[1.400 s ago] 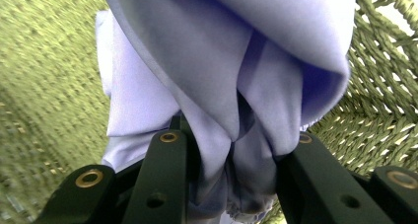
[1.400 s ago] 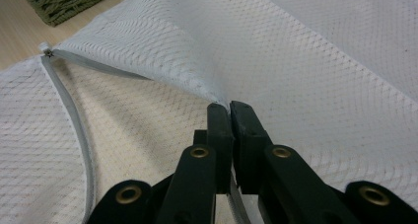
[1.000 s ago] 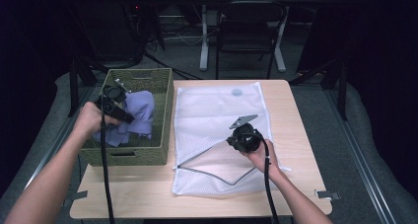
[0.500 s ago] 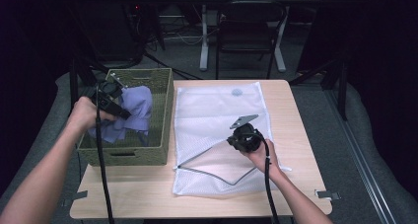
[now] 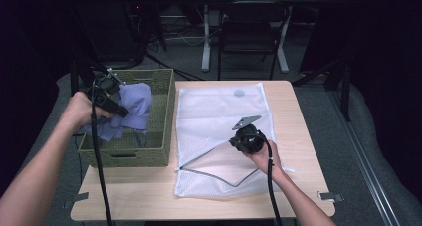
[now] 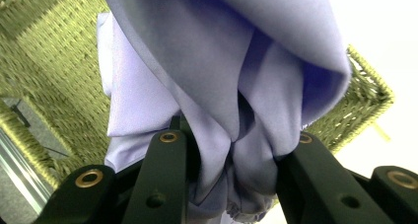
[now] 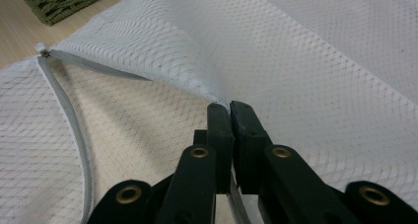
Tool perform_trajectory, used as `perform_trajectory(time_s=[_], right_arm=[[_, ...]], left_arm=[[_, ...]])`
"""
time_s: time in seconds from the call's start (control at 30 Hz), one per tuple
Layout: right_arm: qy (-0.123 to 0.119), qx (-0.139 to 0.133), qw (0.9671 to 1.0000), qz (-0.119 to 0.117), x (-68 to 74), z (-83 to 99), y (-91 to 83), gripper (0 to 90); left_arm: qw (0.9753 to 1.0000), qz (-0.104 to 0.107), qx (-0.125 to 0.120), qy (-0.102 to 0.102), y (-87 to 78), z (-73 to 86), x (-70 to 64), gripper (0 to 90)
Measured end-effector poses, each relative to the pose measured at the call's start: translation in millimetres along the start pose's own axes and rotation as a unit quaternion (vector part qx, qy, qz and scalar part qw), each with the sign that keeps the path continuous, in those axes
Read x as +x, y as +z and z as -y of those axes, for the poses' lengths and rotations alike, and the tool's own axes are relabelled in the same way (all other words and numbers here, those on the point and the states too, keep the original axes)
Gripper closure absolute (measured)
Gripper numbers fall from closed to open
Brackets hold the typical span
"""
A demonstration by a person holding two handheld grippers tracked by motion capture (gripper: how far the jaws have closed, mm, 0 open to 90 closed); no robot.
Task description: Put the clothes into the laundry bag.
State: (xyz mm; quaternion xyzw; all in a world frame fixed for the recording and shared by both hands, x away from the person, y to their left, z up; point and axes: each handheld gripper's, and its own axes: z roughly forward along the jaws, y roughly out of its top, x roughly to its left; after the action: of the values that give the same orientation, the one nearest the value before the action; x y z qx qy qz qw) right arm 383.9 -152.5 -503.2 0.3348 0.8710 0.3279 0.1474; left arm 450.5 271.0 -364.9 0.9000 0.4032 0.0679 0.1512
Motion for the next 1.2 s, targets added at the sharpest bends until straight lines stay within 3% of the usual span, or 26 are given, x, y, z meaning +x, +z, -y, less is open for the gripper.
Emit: perform_trajectory(time_s=[0.63,1.2], right_arm=[[-0.001,-0.003,1.0,0.001,-0.9,0.1,-1.5,87.8],[0.0,-0.002,1.0,0.002,-1.3,0.4,-1.8,87.7]], left_arm=[[0.9994,-0.02,0.008,0.027,-42.4,-18.2,-11.4,73.2],[0.9976,-0.008,0.002,0.069,-63.4,-44.8,-38.1,73.1]])
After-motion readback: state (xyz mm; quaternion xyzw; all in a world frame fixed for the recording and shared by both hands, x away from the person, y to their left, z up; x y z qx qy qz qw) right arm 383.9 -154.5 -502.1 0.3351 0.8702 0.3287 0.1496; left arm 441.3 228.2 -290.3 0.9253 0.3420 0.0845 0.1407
